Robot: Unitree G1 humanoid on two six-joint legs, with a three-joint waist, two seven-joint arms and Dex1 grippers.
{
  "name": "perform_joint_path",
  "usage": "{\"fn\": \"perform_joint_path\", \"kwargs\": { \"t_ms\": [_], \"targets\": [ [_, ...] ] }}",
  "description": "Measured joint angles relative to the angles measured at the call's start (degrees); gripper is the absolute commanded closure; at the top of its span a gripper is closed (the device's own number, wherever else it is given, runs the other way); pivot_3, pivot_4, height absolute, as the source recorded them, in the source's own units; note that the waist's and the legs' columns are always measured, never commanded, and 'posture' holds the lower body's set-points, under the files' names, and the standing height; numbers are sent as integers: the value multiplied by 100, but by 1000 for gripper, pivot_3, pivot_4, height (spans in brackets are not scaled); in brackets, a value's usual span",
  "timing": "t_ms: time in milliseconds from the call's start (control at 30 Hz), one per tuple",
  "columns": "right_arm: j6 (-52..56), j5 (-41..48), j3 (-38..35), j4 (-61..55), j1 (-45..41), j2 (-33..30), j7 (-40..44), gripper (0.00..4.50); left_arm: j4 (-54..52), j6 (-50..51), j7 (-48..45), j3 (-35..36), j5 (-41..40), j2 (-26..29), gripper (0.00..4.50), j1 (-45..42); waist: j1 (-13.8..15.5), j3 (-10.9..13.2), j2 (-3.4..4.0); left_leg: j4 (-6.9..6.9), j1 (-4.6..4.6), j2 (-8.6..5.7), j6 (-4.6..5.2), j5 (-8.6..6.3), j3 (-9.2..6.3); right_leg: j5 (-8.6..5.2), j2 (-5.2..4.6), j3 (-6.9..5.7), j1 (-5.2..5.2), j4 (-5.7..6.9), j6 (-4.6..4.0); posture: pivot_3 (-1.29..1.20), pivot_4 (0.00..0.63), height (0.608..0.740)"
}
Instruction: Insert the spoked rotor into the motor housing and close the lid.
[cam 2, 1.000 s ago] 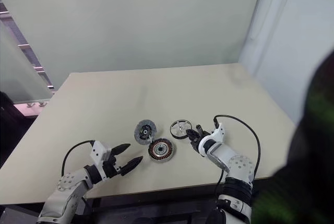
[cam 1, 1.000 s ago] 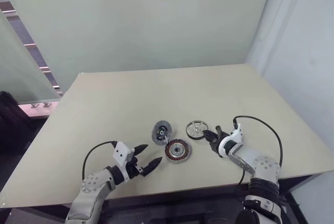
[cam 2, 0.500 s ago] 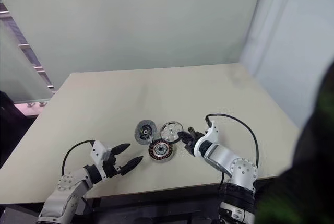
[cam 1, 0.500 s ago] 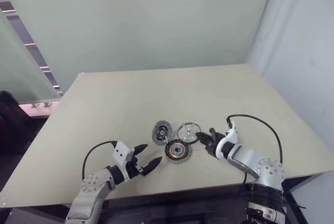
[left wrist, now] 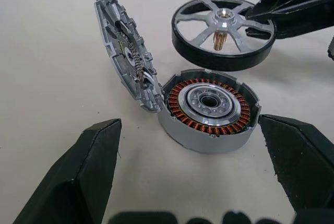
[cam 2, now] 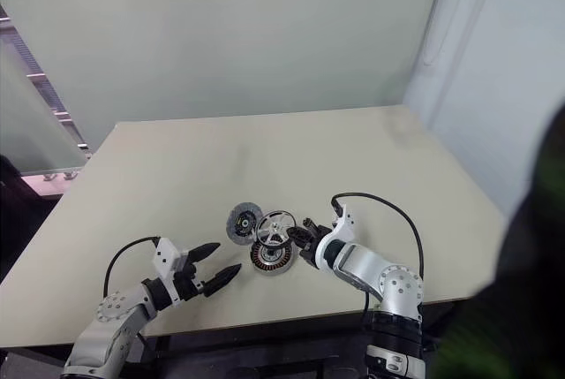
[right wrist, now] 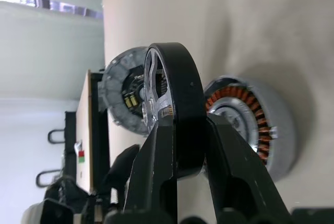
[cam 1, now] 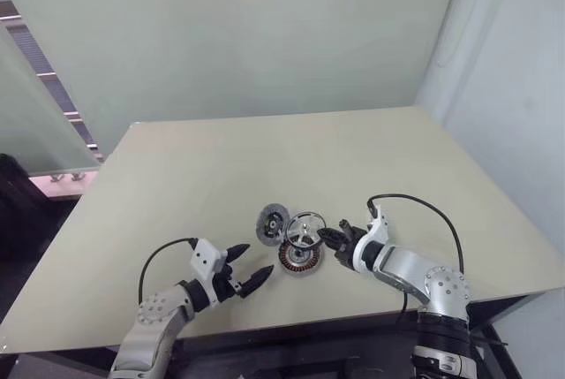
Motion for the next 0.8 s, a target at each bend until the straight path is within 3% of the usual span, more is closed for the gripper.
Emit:
{"fn": "perform_joint_path", "kwargs": {
  "t_ms": [800],
  "targets": [
    [-530, -53, 926, 383, 406, -256, 167, 4100, 5, -1, -26, 1, 1, 1, 0, -39, -7, -5, -1, 26, -38, 8, 2, 1, -3, 4, 33, 32, -23, 5, 5, 0, 0, 740]
  ]
}}
